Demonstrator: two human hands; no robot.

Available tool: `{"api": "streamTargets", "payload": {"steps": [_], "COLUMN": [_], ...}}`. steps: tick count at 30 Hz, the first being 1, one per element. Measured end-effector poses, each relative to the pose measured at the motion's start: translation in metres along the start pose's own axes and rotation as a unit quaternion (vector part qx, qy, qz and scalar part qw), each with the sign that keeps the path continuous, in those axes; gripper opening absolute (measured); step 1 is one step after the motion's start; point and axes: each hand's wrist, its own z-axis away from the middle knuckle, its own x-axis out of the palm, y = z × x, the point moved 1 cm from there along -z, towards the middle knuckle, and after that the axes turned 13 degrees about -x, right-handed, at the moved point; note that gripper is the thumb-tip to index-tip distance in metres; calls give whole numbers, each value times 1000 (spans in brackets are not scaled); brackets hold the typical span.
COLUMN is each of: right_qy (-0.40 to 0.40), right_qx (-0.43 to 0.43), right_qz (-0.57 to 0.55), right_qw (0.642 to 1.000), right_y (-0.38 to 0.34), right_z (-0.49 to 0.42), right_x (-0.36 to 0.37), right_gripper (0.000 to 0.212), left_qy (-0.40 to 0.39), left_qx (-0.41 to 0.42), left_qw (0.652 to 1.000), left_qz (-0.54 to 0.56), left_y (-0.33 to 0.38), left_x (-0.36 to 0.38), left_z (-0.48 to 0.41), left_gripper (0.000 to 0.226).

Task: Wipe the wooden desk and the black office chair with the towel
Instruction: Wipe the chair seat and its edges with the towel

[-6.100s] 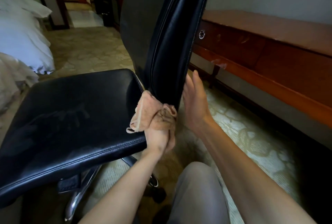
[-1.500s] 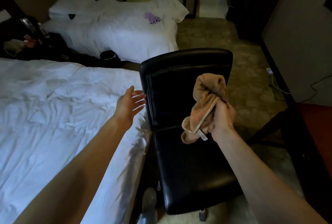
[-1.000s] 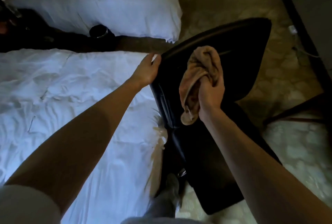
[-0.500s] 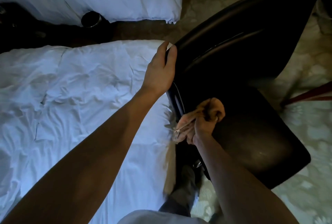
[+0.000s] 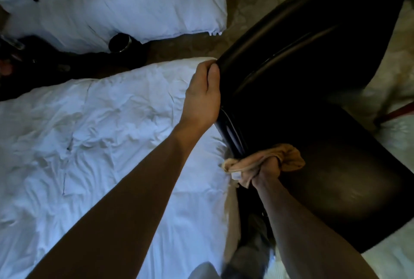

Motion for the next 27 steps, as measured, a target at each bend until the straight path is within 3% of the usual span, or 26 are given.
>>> {"api": "streamTargets", "payload": {"steps": [4, 6, 11, 14, 17, 20, 22, 24, 27], "right_qy": [48, 57, -44, -50, -66, -45, -34, -37, -113], "right_qx": [-55, -77, -121, -219, -282, -297, -311, -362, -446], "right_qz": [-50, -32, -56, -21, 15, 18, 27, 75, 232], "right_qw": [996, 995, 990, 974, 957, 953, 949, 928, 857], "right_y": [-14, -21, -77, -113, -139, -156, -170, -181, -187], "right_z": [30, 38, 106, 139, 158, 161, 157, 151, 150], "right_x": [21, 36, 75, 70, 53, 43, 44, 53, 79], "right_gripper": [39, 47, 57, 39, 39, 57, 66, 64, 60], "left_qy": [-33, -43, -105, -147, -176, -196, -199, -200, -203], "left_qx": [-7, -18, -62, -89, -120, -134, -132, -139, -145], "left_qw": [999, 999, 992, 985, 975, 968, 966, 964, 962], "left_qz": [7, 12, 23, 28, 56, 78, 98, 107, 110], "left_y": [4, 8, 15, 15, 16, 15, 15, 13, 8], "left_x": [0, 0, -9, -15, -25, -31, -31, -31, -33], "left_z": [1, 3, 7, 8, 13, 18, 22, 26, 31], "left_gripper": [38, 39, 54, 77, 113, 126, 119, 106, 119]}}
